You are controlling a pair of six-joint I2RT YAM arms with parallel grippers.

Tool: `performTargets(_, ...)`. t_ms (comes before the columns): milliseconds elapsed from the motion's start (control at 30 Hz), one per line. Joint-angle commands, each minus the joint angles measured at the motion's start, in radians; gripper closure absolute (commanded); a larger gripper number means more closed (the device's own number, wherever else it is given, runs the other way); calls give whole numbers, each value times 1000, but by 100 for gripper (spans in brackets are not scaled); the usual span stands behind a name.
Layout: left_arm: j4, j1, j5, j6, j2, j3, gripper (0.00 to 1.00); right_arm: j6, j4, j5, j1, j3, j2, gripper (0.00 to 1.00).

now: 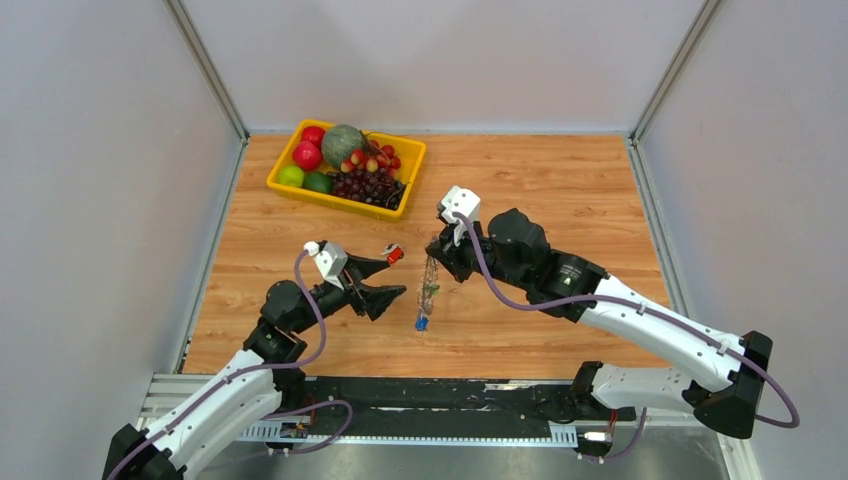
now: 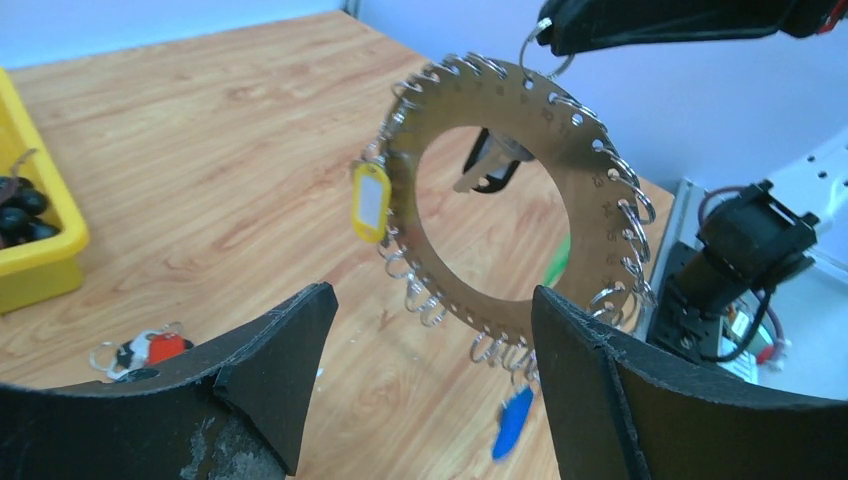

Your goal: Remove the keys from the keyring

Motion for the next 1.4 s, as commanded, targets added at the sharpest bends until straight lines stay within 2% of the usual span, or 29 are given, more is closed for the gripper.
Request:
performTargets(0,113,-25,112,12,68,29,18,0,49,-37,-3,63,5,100)
performTargets(133,120,-67,128,55,90,29,17,31,50,-32,-4,72,12,100)
performTargets(533,76,-172,-52,121,72,-22,16,36,56,-28,-4,150,52,100)
performTargets(633,74,-175,-118,114,35,-53,18,35,56,-34,-4,173,56,100)
performTargets(867,59,-176,-143,112,-15,-115,17,23,57,-35,-4,214,55,100)
performTargets(1133,111,-176,-156,175,23,-140,16,11,58,-49,-4,273,69,100)
performTargets(1367,223,-176,-159,204,81,-144,18,23,58,-96,-4,301,69,100)
